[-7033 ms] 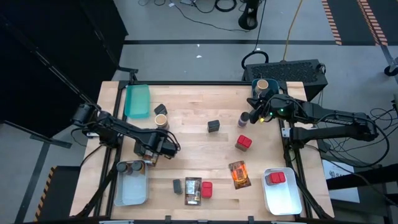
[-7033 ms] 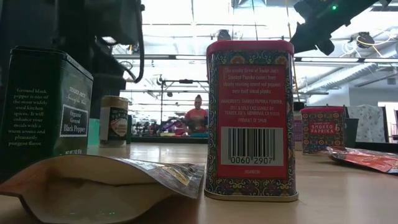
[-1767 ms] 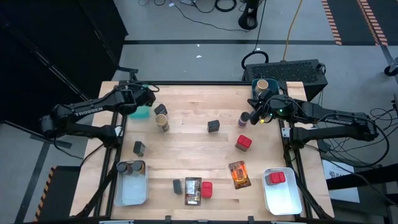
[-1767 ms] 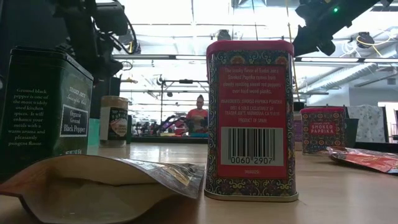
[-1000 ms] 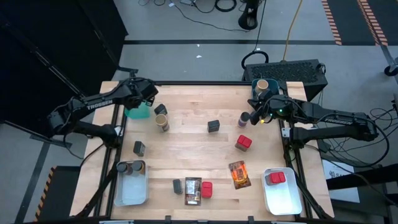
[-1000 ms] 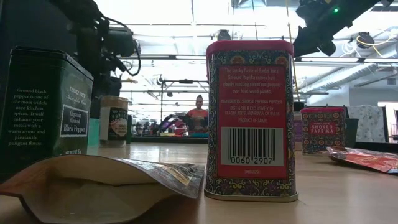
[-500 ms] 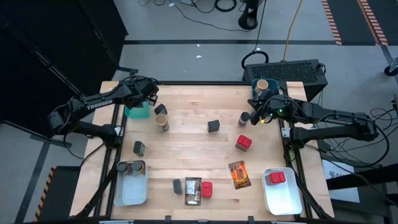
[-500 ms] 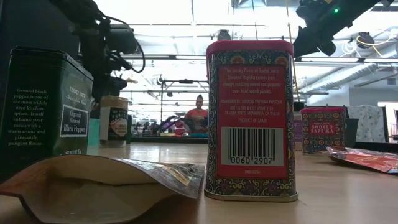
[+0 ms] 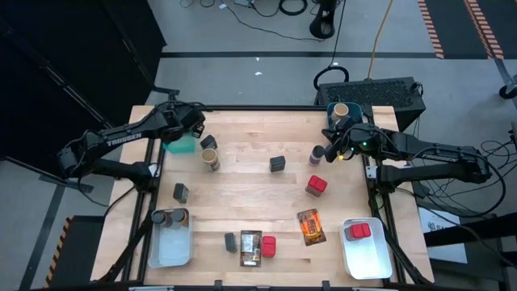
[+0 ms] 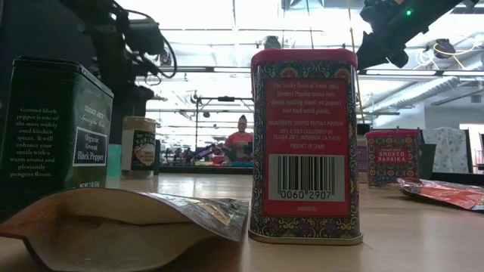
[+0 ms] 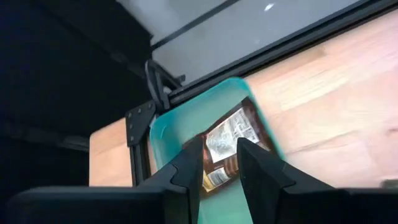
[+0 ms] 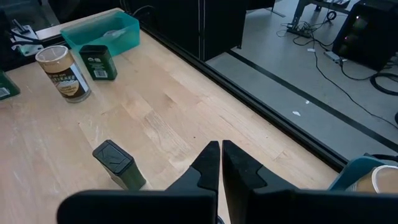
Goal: Sort spices by type
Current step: Put the top red seasoning can into the white bin
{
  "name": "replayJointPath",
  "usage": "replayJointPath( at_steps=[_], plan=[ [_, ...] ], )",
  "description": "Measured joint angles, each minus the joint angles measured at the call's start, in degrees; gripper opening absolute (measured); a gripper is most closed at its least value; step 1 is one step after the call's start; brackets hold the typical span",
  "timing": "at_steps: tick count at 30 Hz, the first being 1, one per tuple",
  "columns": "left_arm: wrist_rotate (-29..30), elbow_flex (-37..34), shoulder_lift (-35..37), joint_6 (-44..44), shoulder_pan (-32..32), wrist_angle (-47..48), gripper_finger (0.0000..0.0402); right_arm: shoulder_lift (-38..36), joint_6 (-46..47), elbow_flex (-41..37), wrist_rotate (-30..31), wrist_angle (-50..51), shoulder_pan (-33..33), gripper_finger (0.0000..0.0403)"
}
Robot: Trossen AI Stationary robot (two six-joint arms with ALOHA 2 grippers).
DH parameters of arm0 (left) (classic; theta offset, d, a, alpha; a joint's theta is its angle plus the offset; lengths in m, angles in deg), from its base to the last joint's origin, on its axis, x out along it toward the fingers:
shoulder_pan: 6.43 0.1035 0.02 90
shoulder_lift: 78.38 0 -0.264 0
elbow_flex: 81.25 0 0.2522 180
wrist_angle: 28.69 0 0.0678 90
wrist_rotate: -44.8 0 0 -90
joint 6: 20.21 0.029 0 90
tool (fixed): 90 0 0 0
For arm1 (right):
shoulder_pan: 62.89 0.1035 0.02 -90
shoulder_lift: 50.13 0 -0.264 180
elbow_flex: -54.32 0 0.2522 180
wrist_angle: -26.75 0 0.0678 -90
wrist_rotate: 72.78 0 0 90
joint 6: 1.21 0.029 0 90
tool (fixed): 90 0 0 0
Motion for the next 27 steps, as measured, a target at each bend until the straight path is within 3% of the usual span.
replayJointPath(
  at_steps=[6,13,23,27],
  plan=[
    [-1.9,0.0,6.3,-1.1,-7.2,0.0,0.01,0.0,5.3,0.0,-0.4,0.0,0.1,0.0],
    [-5.1,0.0,11.4,-2.8,-22.6,-4.7,0.01,0.0,11.1,0.0,-5.9,-1.3,5.2,0.0],
    [-1.3,0.0,11.8,2.1,-38.2,-12.5,0.01,0.0,18.4,0.0,-6.2,-6.9,14.2,0.0],
    [3.3,0.0,11.8,2.2,-42.4,-12.5,0.01,0.9,22.0,0.0,-6.1,-8.0,15.8,0.0]
  ],
)
